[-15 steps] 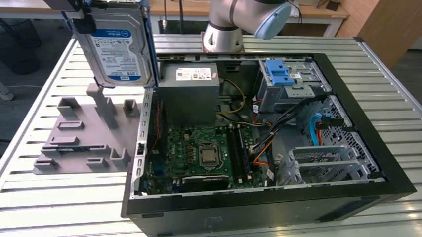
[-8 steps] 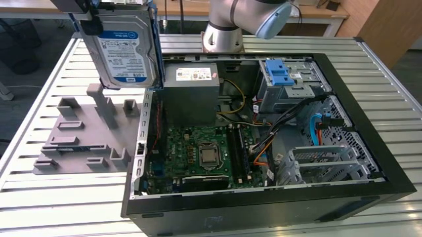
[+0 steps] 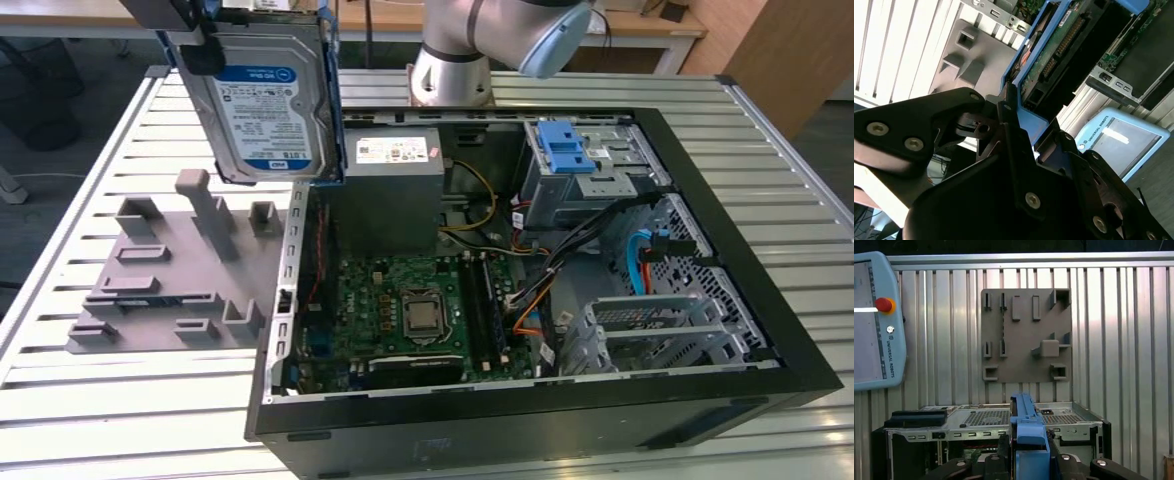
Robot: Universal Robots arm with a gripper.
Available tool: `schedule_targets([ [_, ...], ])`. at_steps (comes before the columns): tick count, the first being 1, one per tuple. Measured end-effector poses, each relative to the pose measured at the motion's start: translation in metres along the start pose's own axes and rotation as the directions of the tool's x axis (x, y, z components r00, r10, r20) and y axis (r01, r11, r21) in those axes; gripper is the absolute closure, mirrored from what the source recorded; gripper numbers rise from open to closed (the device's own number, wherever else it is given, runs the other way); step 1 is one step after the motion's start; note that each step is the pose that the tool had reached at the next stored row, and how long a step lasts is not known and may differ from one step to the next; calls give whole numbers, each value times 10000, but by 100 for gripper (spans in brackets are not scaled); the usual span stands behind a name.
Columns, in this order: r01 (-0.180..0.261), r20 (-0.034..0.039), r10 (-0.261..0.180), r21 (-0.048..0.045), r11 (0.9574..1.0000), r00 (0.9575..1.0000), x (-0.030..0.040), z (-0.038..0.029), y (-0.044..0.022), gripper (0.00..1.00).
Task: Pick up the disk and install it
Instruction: 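Pick up the disk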
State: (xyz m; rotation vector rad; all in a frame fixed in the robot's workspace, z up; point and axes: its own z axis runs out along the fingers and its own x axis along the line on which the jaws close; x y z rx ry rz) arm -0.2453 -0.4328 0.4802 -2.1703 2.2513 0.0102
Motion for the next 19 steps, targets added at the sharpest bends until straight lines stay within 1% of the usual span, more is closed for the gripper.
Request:
schedule_targets([
  [11, -19, 0, 19, -4, 10000, 10000, 46, 0, -185, 63],
  [19, -34, -1, 34, -4, 10000, 10000, 72, 0, -298, 63],
])
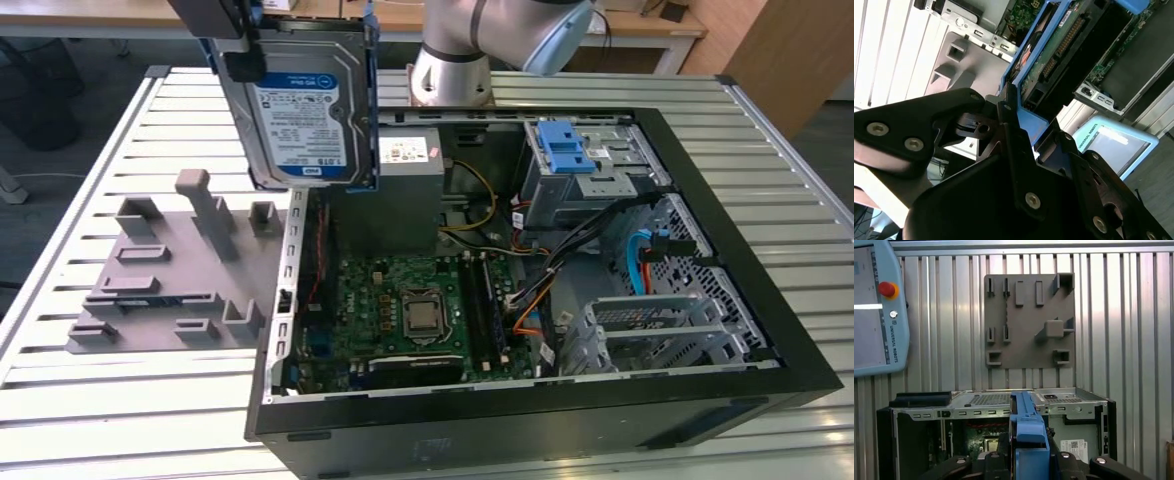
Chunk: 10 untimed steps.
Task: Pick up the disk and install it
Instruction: 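Pick up the disk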
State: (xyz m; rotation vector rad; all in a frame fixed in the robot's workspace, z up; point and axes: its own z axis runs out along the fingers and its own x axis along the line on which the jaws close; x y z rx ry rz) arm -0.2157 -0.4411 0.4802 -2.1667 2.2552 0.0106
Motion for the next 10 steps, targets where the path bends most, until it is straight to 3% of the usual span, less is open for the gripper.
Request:
schedule_targets([
  [10, -10, 0, 10, 0, 10000, 10000, 7, 0, -149, 63],
])
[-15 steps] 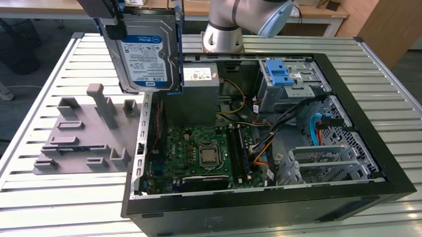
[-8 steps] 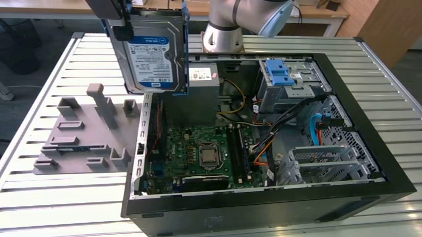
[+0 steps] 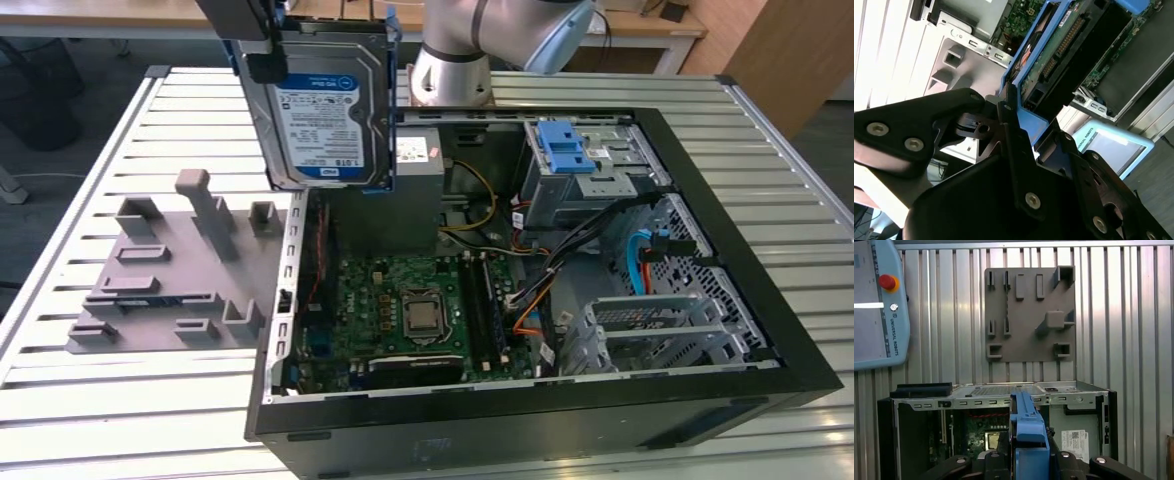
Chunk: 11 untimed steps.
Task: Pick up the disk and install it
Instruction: 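Pick up the disk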
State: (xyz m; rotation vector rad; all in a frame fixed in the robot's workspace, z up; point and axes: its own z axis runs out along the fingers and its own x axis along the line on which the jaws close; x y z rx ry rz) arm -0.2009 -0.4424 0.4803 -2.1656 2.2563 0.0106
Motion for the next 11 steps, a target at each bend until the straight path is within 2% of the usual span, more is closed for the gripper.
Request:
schedule_targets([
  [8, 0, 1, 0, 1, 10000, 10000, -6, 1, -141, 63],
  [11, -1, 1, 1, 0, 10000, 10000, -9, 2, -219, 63],
])
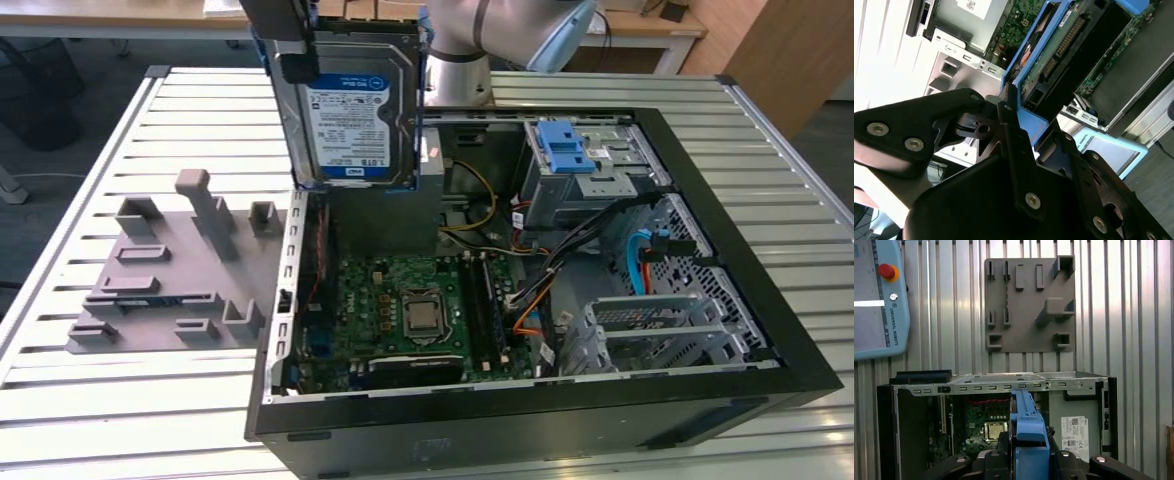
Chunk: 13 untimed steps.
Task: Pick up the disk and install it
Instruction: 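Pick up the disk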
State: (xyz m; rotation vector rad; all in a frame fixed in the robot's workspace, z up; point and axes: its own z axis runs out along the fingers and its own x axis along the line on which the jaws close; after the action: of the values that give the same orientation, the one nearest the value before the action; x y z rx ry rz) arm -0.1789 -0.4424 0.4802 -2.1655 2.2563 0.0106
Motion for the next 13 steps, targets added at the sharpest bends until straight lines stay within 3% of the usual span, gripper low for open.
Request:
schedule_targets([
  [13, 3, 0, -3, 0, 10000, 10000, -11, 2, -263, 63],
])
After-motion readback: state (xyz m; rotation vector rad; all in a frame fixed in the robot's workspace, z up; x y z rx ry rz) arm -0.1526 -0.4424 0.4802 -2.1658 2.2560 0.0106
